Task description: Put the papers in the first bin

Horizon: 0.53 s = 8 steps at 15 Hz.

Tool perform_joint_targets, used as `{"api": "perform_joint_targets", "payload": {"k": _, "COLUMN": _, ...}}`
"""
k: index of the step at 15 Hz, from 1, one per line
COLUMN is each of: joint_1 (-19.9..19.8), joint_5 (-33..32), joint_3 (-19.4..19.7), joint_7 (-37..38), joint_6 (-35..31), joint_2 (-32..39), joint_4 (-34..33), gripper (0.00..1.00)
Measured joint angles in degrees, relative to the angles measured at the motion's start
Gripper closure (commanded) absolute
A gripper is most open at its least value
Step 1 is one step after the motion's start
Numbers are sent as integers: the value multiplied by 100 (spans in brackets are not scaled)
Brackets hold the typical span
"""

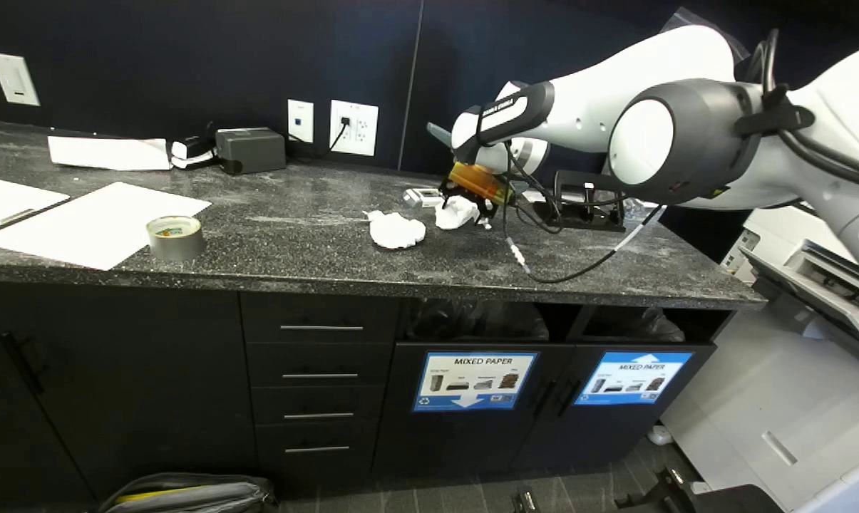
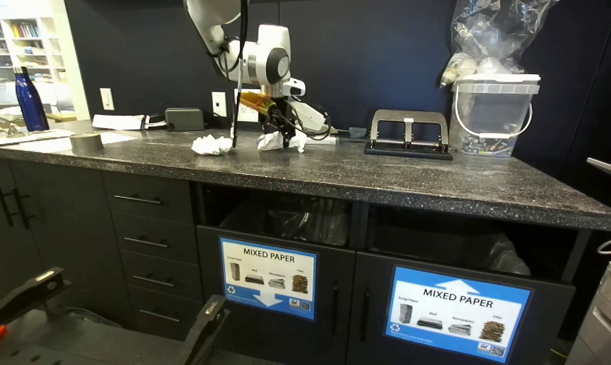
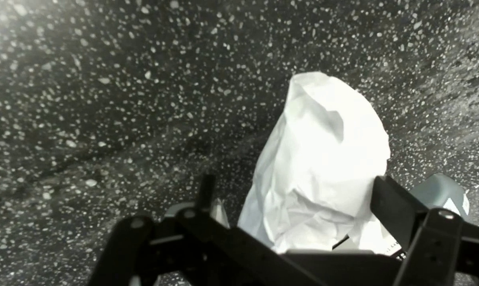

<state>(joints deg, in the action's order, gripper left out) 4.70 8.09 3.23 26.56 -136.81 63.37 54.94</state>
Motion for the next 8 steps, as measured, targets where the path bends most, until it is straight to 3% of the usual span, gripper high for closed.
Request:
{"api": "perform_joint_targets", "payload": {"k": 5, "joint_1": 2, "joint_5": 5, "joint_3": 0, "joint_7": 353, "joint_6": 10, "joint_2": 113, "joint_4": -177, "gripper": 0}}
{"api": "perform_joint_targets", "payload": {"k": 6, "joint_1": 1, "joint_5": 9, "joint_3": 0, "joint_7": 404, "joint_6": 6, "joint_2": 133, "joint_4": -212, "gripper": 25}}
{"api": "perform_joint_targets", "payload": {"k": 7, "joint_1": 0, "joint_5": 9, "joint_3": 0, "joint_7": 436, "joint_6": -3, "joint_2": 151, "joint_4": -242, "gripper": 26}}
{"api": "perform_joint_targets", "payload": {"k": 8, "joint_1": -1, "joint_5": 9, "joint_3": 0, "joint_7": 442, "joint_6": -12, "joint_2": 173, "joint_4": -278, "gripper": 35}}
